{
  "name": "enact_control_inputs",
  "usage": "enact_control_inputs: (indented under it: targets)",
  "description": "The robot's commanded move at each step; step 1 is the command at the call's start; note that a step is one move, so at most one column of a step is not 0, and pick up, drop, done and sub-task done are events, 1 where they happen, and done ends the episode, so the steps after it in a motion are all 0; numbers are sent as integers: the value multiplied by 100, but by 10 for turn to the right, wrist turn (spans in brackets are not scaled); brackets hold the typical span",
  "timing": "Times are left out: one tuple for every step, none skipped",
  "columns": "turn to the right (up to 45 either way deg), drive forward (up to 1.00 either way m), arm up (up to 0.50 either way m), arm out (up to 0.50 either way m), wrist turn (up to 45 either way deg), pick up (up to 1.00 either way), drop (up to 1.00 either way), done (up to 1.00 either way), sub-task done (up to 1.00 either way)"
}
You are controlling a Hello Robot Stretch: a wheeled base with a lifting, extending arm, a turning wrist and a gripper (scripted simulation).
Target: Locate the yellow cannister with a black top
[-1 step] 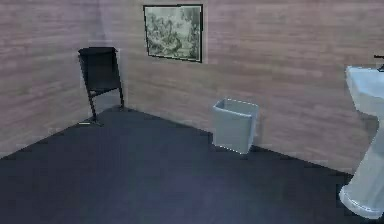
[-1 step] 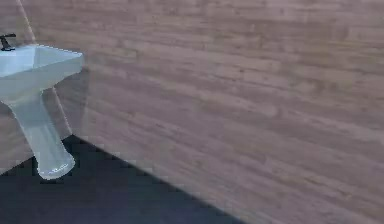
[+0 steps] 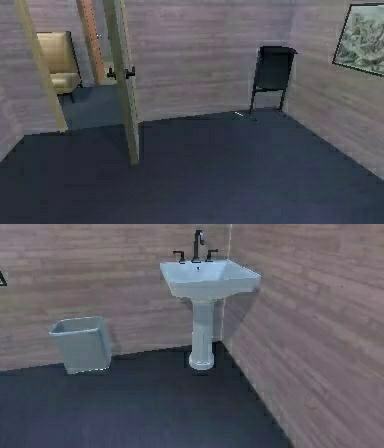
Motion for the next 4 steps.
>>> enact_control_inputs:
  targets:
    - [-330, 0, 0, 0, 0, 0, 0, 0, 0]
    - [0, 100, 0, 0, 0, 0, 0, 0, 0]
    - [-30, 0, 0, 0, 0, 0, 0, 0, 0]
    - [0, 80, 0, 0, 0, 0, 0, 0, 0]
